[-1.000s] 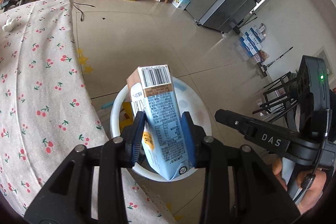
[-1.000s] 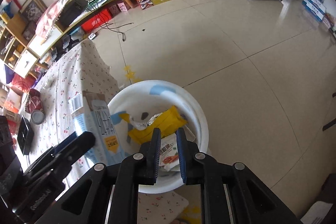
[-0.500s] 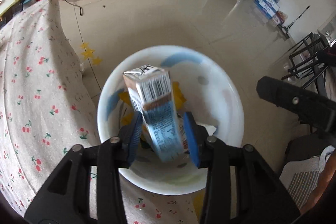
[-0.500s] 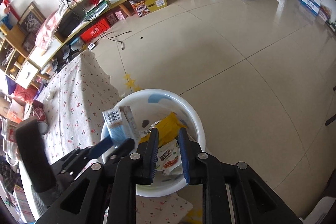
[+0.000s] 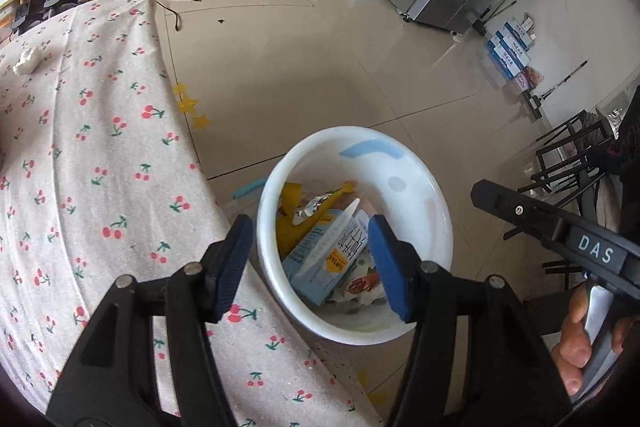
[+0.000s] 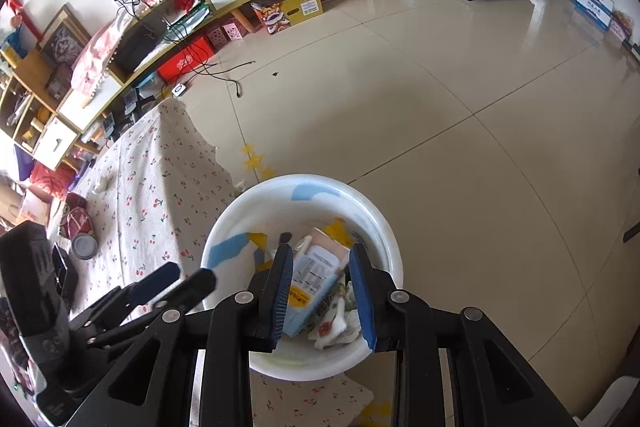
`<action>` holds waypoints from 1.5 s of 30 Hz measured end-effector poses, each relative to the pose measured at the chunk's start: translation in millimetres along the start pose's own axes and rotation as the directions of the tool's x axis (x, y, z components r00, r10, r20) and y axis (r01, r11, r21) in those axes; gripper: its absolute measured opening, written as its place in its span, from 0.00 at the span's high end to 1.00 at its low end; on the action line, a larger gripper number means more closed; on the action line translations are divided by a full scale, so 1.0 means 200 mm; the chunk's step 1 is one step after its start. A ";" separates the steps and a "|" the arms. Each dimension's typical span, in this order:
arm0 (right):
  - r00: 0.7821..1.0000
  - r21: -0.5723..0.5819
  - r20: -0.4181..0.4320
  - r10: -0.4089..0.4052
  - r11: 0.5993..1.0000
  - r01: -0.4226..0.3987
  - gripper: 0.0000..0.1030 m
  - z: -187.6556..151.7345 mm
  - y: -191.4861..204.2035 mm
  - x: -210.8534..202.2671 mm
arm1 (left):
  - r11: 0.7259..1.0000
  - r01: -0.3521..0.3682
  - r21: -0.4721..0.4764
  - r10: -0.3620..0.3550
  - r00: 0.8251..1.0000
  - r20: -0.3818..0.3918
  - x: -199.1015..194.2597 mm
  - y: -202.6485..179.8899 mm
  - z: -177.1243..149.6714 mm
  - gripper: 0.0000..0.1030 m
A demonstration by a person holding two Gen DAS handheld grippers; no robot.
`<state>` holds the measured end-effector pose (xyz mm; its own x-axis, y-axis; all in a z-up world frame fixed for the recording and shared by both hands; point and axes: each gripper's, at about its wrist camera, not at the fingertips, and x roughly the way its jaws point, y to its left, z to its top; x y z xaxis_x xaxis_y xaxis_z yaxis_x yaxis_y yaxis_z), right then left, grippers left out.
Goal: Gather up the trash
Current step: 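Open the left tool over the basin to drop the milk carton, then grasp the crushed red can with the left tool while the right tool grasps the white tissue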
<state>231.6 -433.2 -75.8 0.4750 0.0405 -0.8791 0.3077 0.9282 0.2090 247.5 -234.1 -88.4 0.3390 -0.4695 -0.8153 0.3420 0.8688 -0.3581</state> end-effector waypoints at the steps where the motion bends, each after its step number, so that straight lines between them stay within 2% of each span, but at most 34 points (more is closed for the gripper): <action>1: 1.000 0.003 0.000 0.003 1.000 -0.003 0.71 0.00 0.00 0.00 | 1.000 0.003 -0.004 -0.003 1.000 0.005 -0.01 0.01 0.00 0.41; 8: 1.000 -0.001 -0.003 0.006 1.000 -0.006 0.71 0.00 0.03 0.01 | 0.999 -0.004 -0.036 0.006 0.999 0.044 -0.13 0.10 0.01 0.41; 14: 0.999 -0.042 -0.002 0.034 0.999 -0.034 0.71 0.01 0.12 0.03 | 0.995 -0.046 -0.092 0.055 0.994 0.094 -0.26 0.27 -0.01 0.41; 17: 0.999 -0.068 -0.007 0.047 0.997 -0.047 0.66 0.02 0.19 0.05 | 0.988 -0.082 -0.129 0.097 0.989 0.115 -0.33 0.37 -0.04 0.41; 26: 0.996 -0.180 -0.004 0.084 0.980 -0.083 0.57 0.05 0.48 0.12 | 0.946 -0.119 -0.300 0.176 0.970 0.170 -0.53 0.78 -0.04 0.41; 32: 0.986 -0.233 -0.028 0.164 0.958 -0.166 0.57 0.09 0.75 0.22 | 0.919 -0.164 -0.357 0.241 0.954 0.181 -0.64 0.99 -0.01 0.41; 34: 0.981 -0.251 -0.038 0.191 0.948 -0.194 0.57 0.10 0.87 0.27 | 0.912 -0.164 -0.375 0.243 0.954 0.175 -0.64 1.05 0.01 0.41; 37: 0.971 -0.296 -0.053 0.235 0.925 -0.240 0.57 0.11 1.07 0.34 | 0.913 -0.133 -0.386 0.208 0.965 0.157 -0.59 1.10 0.05 0.40; 41: 0.949 -0.314 -0.076 0.305 0.896 -0.313 0.57 0.16 1.30 0.42 | 0.907 -0.160 -0.390 0.214 0.972 0.098 -0.46 1.13 0.11 0.40; 43: 0.939 -0.306 -0.079 0.334 0.888 -0.342 0.57 0.19 1.38 0.47 | 0.903 -0.165 -0.397 0.218 0.972 0.092 -0.42 1.13 0.13 0.40; 45: 0.938 -0.322 -0.081 0.336 0.882 -0.344 0.57 0.21 1.45 0.51 | 0.901 -0.172 -0.399 0.225 0.970 0.091 -0.40 1.14 0.16 0.40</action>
<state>404.0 -176.3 -85.8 0.4823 0.3797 -0.7894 -0.1568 0.9241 0.3486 325.9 -3.8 -91.2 0.4854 -0.2740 -0.8302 -0.1001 0.9259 -0.3641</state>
